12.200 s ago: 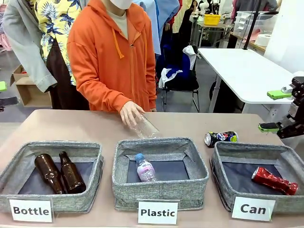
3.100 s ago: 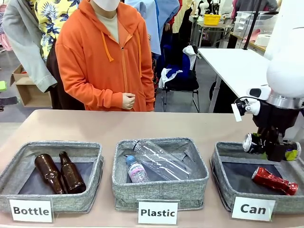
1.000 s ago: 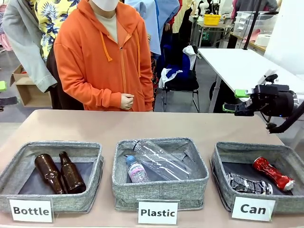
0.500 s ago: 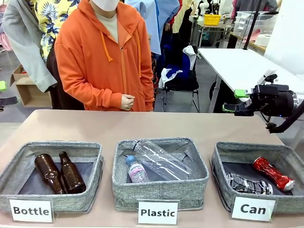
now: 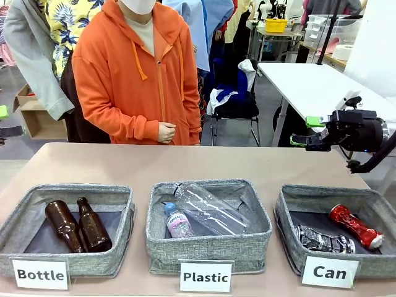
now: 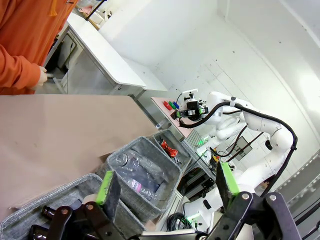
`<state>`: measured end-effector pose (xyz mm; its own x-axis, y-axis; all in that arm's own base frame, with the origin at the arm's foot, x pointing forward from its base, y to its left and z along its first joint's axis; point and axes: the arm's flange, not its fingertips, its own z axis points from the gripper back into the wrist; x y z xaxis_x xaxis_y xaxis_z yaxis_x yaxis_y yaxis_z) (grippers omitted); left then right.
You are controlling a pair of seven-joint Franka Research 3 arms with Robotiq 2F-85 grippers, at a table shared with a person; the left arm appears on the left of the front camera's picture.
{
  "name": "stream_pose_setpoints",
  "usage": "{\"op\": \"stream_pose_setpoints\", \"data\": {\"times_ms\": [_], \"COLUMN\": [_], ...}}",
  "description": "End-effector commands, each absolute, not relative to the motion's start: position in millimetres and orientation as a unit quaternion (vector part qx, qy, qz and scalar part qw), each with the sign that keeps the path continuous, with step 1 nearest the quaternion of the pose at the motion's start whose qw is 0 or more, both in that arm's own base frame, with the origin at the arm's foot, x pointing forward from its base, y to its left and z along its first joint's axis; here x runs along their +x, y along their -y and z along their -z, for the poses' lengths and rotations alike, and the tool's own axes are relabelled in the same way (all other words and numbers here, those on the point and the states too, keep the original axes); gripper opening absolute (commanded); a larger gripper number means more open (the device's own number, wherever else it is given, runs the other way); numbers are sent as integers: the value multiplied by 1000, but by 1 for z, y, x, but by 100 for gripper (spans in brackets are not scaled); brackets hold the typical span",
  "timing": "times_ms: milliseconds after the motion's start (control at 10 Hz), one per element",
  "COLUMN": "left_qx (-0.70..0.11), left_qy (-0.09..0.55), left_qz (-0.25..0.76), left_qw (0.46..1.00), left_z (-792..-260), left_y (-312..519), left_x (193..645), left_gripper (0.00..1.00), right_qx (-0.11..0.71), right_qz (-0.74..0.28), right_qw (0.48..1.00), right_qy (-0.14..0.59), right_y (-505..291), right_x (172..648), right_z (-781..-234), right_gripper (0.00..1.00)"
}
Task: Sort the can waste into the basket.
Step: Pick up the can waste from the table and place it in the right Fabric basket.
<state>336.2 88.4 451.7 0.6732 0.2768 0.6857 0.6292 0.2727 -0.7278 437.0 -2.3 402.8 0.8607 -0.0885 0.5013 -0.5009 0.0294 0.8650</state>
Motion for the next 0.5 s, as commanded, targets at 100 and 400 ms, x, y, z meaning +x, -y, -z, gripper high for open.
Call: {"op": "stream_pose_setpoints", "data": {"times_ms": [100, 400], "left_qx": [-594, -594], "left_qy": [383, 383], "left_qz": [121, 121], "left_qw": [697, 697], "left_z": [-455, -455], "left_y": [-88, -88], "left_x": [336, 336], "left_gripper": [100, 100], "right_qx": [683, 683], "right_qz": [-154, -154], "right_qw": [679, 679], "right_qy": [221, 221], "right_y": [2, 2], "right_x": [434, 434], "right_z": [-405, -405], "right_gripper": [100, 100]}}
